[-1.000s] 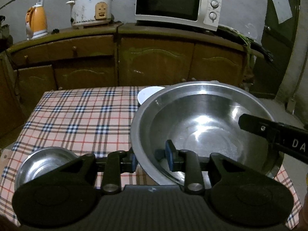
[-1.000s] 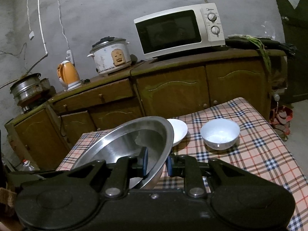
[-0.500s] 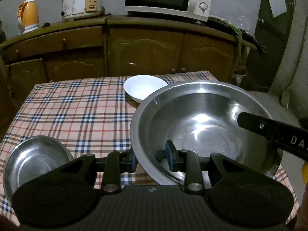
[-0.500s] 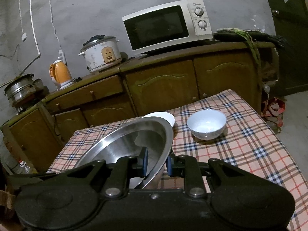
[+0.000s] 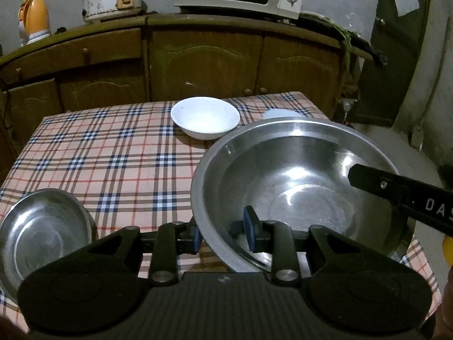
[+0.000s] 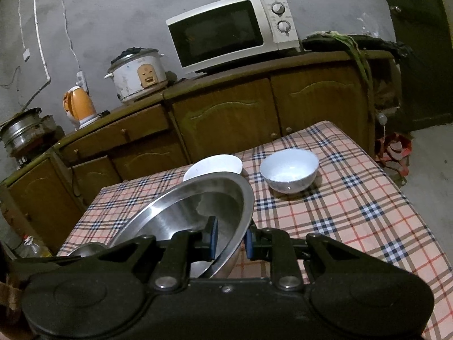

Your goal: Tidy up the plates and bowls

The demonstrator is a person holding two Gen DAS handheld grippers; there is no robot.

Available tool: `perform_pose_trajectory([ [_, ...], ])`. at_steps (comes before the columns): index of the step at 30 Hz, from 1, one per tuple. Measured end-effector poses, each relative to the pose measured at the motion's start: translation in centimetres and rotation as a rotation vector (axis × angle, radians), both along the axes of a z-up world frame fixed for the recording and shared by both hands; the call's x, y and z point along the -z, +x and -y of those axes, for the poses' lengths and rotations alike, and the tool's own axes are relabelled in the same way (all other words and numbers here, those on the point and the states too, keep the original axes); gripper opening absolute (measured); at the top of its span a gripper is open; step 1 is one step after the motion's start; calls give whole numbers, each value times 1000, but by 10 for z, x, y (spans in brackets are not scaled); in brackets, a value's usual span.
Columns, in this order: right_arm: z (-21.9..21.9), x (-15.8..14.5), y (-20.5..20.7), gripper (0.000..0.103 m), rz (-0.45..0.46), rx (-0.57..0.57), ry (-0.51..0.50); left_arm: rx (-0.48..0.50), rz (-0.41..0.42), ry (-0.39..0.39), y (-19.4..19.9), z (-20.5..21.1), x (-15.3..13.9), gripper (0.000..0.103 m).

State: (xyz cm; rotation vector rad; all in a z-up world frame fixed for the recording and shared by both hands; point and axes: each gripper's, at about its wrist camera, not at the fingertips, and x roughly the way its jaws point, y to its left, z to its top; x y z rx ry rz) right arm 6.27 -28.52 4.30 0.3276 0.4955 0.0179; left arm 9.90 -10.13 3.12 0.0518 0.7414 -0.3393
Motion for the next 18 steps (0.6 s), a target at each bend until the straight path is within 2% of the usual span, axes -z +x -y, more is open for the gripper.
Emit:
perform_pose_trajectory([
  [18, 23, 33, -3, 25, -67, 38, 24, 45, -50, 30, 2, 22, 27, 30],
])
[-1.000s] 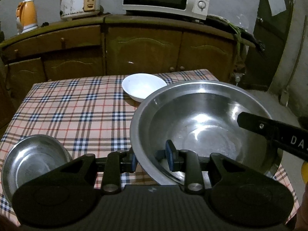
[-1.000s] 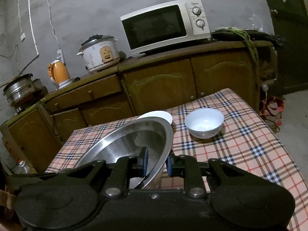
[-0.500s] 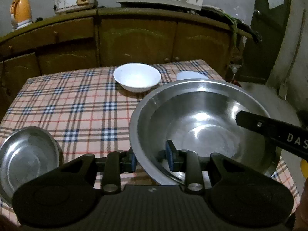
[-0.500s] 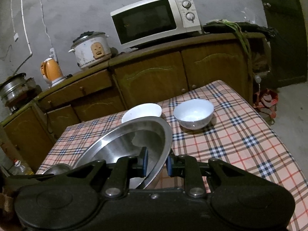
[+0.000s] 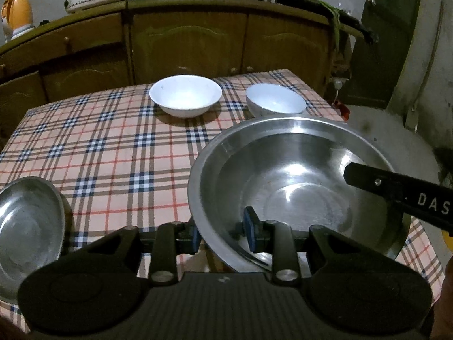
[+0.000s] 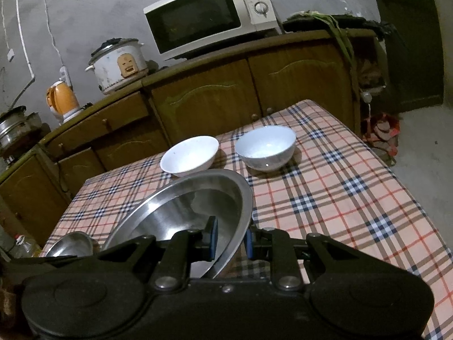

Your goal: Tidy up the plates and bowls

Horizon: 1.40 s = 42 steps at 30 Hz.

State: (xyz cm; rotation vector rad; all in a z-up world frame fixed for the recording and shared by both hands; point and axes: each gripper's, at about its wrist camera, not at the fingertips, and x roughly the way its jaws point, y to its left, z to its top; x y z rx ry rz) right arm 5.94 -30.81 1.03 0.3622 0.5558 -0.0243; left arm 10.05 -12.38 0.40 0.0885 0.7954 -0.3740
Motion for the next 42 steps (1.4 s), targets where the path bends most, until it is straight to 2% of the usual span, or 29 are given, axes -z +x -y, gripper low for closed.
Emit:
perform_pose_trajectory([
  [42, 15, 67, 22, 25, -159, 19, 50, 0, -123, 70, 13, 17, 57, 31],
])
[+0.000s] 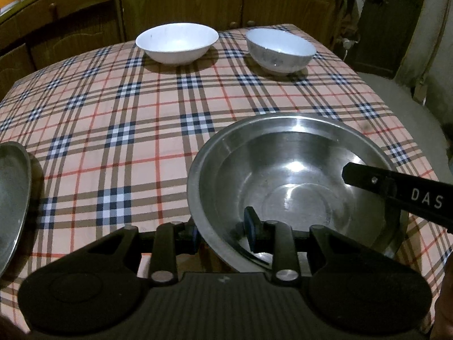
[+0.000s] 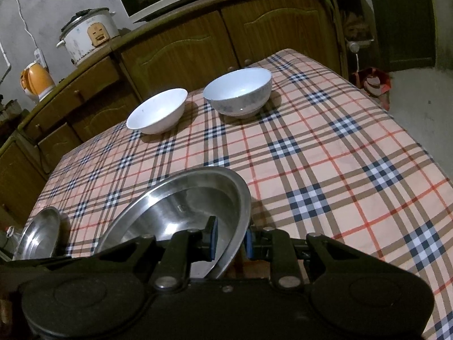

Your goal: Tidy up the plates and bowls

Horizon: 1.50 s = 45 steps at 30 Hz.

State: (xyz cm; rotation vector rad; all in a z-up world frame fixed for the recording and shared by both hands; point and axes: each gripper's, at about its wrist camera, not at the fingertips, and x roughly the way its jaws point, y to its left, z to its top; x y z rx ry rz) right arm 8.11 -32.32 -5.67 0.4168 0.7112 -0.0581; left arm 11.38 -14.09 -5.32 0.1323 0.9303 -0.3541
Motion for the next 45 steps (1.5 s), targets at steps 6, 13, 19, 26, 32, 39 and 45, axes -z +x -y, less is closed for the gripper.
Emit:
perform_pose_trajectory([
  [6, -3, 4, 3, 25, -7, -9, -1, -5, -3, 0, 3, -1, 4, 35],
  [13, -5, 7, 4, 25, -10, -9, -12, -2, -1, 2, 3, -1, 7, 36],
  [19, -5, 8, 5, 25, -11, -11, -15, -2, -1, 3, 3, -1, 8, 38],
  [26, -4, 10, 5, 25, -26, -6, -11, 2, 0, 2, 3, 0, 7, 39],
  [32, -4, 9, 5, 26, -34, -1, -14, 2, -3, -1, 2, -1, 7, 41],
  [39, 0, 7, 3, 28, -39, 20, -31, -13, 7, -1, 1, -3, 3, 60],
  [45, 0, -3, -1, 47, -24, 45, -72, -31, 22, 2, -1, -6, -6, 73],
])
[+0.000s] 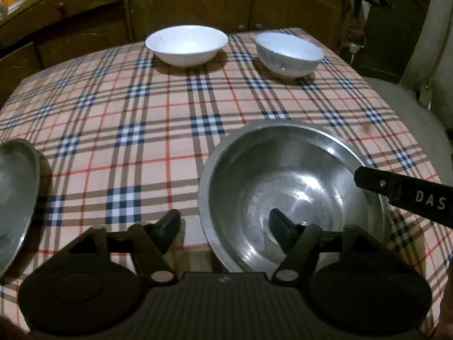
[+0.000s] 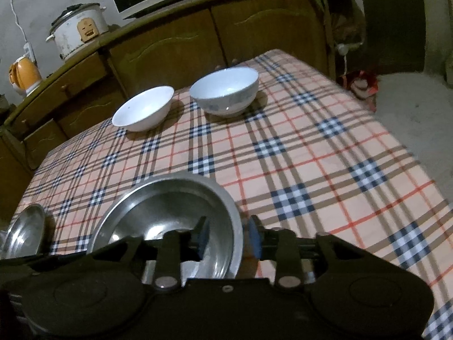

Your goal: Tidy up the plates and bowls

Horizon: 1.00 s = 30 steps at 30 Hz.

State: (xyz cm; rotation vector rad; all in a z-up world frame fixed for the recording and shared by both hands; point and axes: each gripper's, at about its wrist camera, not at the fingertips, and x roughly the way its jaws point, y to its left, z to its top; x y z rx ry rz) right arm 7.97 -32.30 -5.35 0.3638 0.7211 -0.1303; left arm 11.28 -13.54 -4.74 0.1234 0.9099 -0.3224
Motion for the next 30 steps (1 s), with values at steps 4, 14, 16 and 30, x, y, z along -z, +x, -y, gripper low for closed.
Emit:
perform_pose_trajectory([
  [4, 0, -9, -3, 62, 17, 21, -32, -7, 23, -7, -2, -2, -8, 83],
  [14, -9, -30, -5, 81, 35, 14, -82, -50, 79, 16, -3, -8, -25, 98],
  [16, -12, -33, -4, 82, 33, -2, -87, -63, 94, 22, -3, -10, -28, 103],
  [30, -35, -46, 4, 93, 9, 7, -171, -97, 180, 50, -2, -20, -42, 103],
])
